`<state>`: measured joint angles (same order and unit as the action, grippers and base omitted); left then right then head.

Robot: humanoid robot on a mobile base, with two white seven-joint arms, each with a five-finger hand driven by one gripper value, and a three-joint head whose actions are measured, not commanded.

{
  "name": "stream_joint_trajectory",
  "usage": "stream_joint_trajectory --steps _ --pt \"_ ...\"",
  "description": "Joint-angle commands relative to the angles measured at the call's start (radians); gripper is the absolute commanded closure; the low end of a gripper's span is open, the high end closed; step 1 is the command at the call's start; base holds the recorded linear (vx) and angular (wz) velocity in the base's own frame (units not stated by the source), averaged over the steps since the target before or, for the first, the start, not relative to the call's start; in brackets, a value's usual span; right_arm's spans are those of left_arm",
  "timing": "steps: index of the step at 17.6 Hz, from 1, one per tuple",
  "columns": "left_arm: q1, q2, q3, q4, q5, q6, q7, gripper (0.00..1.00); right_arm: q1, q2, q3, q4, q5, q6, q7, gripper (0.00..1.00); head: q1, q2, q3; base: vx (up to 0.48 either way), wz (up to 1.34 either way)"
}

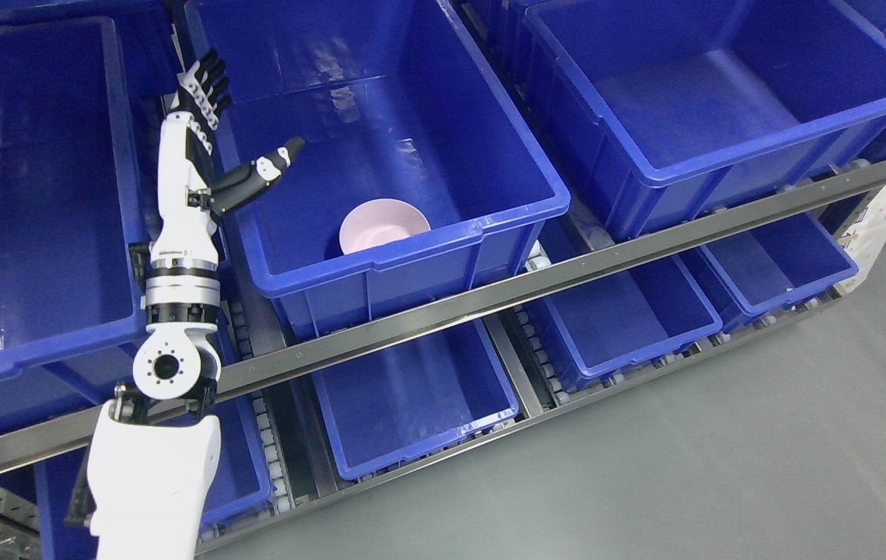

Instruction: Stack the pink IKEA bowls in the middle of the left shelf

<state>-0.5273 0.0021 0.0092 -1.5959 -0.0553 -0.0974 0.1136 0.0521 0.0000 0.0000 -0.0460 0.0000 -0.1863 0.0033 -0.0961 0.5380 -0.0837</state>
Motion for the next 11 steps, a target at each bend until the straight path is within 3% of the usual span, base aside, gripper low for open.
stream_joint_trajectory --steps 1,11 --pt "-0.076 0.015 0.009 -0.056 0.005 0.002 0.0 0.08 0.0 -0.017 -0.009 0.0 0.008 0.001 0.0 0.0 0.0 0.0 0.0 0.0 0.0" --pt "-0.048 0.015 -0.08 -0.056 0.003 0.002 0.001 0.03 0.0 -0.017 -0.011 0.0 0.008 0.001 0.0 0.0 0.0 0.0 0.0 0.0 0.0"
